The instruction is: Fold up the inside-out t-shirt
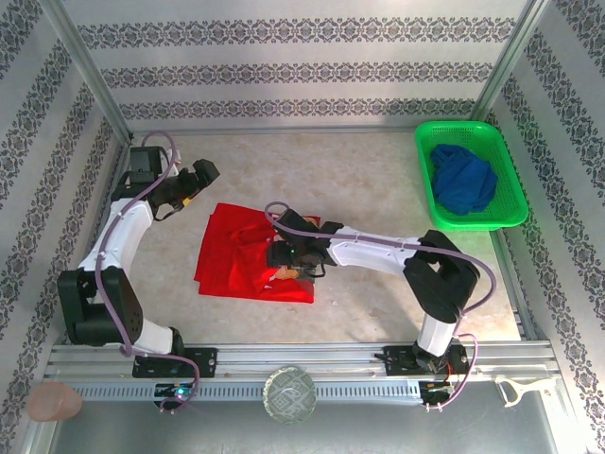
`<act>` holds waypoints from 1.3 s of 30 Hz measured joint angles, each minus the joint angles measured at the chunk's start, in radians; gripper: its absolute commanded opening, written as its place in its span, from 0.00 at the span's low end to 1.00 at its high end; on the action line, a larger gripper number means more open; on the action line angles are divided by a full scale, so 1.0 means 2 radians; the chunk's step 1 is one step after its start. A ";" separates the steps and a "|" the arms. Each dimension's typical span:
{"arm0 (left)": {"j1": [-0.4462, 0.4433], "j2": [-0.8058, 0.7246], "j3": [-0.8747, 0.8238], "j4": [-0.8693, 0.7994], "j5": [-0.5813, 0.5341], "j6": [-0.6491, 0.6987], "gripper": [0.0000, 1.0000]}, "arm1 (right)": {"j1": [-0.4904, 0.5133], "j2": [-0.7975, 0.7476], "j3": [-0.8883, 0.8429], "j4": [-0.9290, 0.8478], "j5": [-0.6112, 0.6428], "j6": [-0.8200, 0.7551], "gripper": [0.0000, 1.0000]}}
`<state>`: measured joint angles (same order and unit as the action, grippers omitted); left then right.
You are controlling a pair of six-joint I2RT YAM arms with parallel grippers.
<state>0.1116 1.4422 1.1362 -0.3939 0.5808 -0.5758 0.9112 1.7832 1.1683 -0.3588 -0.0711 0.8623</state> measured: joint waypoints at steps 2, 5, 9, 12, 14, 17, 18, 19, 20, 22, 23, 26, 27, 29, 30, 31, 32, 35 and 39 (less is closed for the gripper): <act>0.000 -0.009 -0.007 -0.001 0.003 0.000 1.00 | -0.002 0.010 0.005 0.005 -0.003 0.000 0.12; 0.000 -0.015 -0.013 -0.002 0.009 0.000 1.00 | -0.003 0.012 0.010 0.011 -0.011 0.000 0.00; 0.000 -0.024 -0.014 -0.002 0.014 -0.003 1.00 | 0.005 0.012 0.031 0.014 -0.017 -0.004 0.00; 0.000 -0.033 -0.014 -0.002 0.019 -0.004 1.00 | 0.024 0.018 0.064 0.015 -0.024 -0.004 0.00; 0.000 -0.038 -0.014 -0.002 0.022 -0.006 0.99 | 0.040 0.031 0.094 0.019 -0.029 -0.004 0.00; 0.000 -0.041 -0.014 -0.002 0.023 -0.008 1.00 | 0.061 0.068 0.143 0.026 -0.042 -0.003 0.00; 0.000 -0.042 -0.014 -0.002 0.024 -0.009 1.00 | 0.067 0.083 0.157 0.029 -0.048 -0.002 0.08; 0.000 -0.043 -0.014 -0.002 0.024 -0.010 1.00 | 0.072 0.099 0.172 0.031 -0.054 -0.001 0.22; 0.000 -0.043 -0.014 -0.002 0.024 -0.011 1.00 | 0.077 0.118 0.188 0.034 -0.063 0.001 0.37; 0.000 -0.046 -0.014 -0.002 0.024 -0.013 1.00 | 0.084 0.152 0.215 0.045 -0.084 -0.001 0.50; 0.000 -0.047 -0.014 -0.003 0.023 -0.014 1.00 | 0.088 0.165 0.222 0.053 -0.097 -0.003 0.56; 0.000 -0.054 -0.014 -0.007 0.023 -0.013 1.00 | 0.092 0.170 0.218 0.067 -0.125 -0.013 0.62; 0.000 -0.057 -0.014 -0.008 0.022 -0.013 1.00 | 0.092 0.163 0.211 0.075 -0.134 -0.016 0.63; 0.000 -0.063 -0.014 -0.008 0.022 -0.014 1.00 | 0.087 0.130 0.181 0.089 -0.148 -0.023 0.64; 0.000 -0.065 -0.014 -0.008 0.022 -0.014 1.00 | 0.083 0.108 0.165 0.090 -0.152 -0.025 0.64; 0.000 -0.068 -0.014 -0.008 0.022 -0.014 1.00 | 0.073 0.075 0.143 0.094 -0.156 -0.028 0.64; 0.000 -0.070 -0.014 -0.008 0.024 -0.014 1.00 | 0.063 0.043 0.123 0.097 -0.159 -0.029 0.64; -0.004 -0.070 -0.014 -0.009 0.031 -0.011 1.00 | 0.006 -0.067 0.057 0.111 -0.161 -0.032 0.63; -0.060 -0.068 0.000 -0.027 0.008 0.021 1.00 | -0.094 -0.165 -0.030 0.130 -0.155 -0.031 0.63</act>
<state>-0.0074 1.3060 1.1358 -0.4484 0.5976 -0.5335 0.7231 1.4532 1.1076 -0.0994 -0.3809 0.7994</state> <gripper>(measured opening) 0.996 0.631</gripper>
